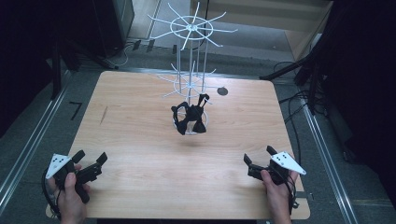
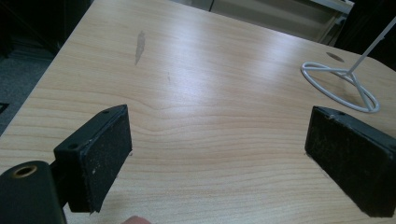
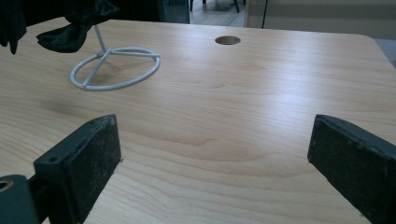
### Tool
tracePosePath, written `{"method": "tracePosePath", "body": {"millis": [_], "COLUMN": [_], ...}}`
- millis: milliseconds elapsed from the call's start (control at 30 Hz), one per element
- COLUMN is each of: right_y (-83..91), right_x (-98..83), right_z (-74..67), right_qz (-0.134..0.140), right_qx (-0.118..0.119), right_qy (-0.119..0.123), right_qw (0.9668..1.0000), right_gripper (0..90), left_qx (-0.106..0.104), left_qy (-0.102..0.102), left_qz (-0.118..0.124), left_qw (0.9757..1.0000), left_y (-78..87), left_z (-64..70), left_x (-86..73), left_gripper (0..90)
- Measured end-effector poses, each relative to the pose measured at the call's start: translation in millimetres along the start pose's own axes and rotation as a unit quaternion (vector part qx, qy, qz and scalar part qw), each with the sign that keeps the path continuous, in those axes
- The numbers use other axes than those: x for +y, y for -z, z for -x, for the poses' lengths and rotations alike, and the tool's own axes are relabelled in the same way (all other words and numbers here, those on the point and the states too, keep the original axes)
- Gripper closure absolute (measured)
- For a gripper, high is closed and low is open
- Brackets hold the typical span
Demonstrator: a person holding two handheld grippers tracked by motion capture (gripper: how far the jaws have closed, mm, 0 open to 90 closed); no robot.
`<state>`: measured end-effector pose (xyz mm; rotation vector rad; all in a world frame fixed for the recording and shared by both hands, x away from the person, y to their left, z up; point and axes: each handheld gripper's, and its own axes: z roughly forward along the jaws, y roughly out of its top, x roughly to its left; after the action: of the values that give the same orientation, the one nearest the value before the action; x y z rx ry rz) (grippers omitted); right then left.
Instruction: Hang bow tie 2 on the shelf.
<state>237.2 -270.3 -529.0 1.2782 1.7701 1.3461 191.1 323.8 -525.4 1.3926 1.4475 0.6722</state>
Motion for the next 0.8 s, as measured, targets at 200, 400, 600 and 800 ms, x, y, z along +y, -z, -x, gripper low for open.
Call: {"method": "tracePosePath", "body": {"millis": [200, 400, 600, 800], "right_y": [15.2, 29.5, 39.8, 53.1], "right_x": [-4.7, -12.6, -15.5, -19.0], "right_z": [13.7, 28.7, 38.6, 50.9], "right_qz": [-0.007, -0.011, -0.007, -0.005], "right_qx": [-0.015, -0.029, -0.039, -0.053], "right_qy": [0.005, -0.001, -0.009, -0.015], "right_qw": [0.9998, 0.9995, 0.9992, 0.9985], "right_gripper": [2.9, 2.9, 2.9, 2.9], "left_qx": [0.0, 0.002, 0.003, 0.002], "left_qy": [0.0, -0.002, -0.003, -0.004], "left_qz": [0.0, -0.002, -0.001, -0.001], "left_qw": [1.0, 1.0, 1.0, 1.0], "left_y": [0.0, 0.3, 0.2, 0.1], "left_z": [0.1, 0.2, 0.6, 1.2], "left_x": [0.0, 0.1, 0.0, -0.1], "left_gripper": [8.1, 8.1, 8.1, 8.1]}}
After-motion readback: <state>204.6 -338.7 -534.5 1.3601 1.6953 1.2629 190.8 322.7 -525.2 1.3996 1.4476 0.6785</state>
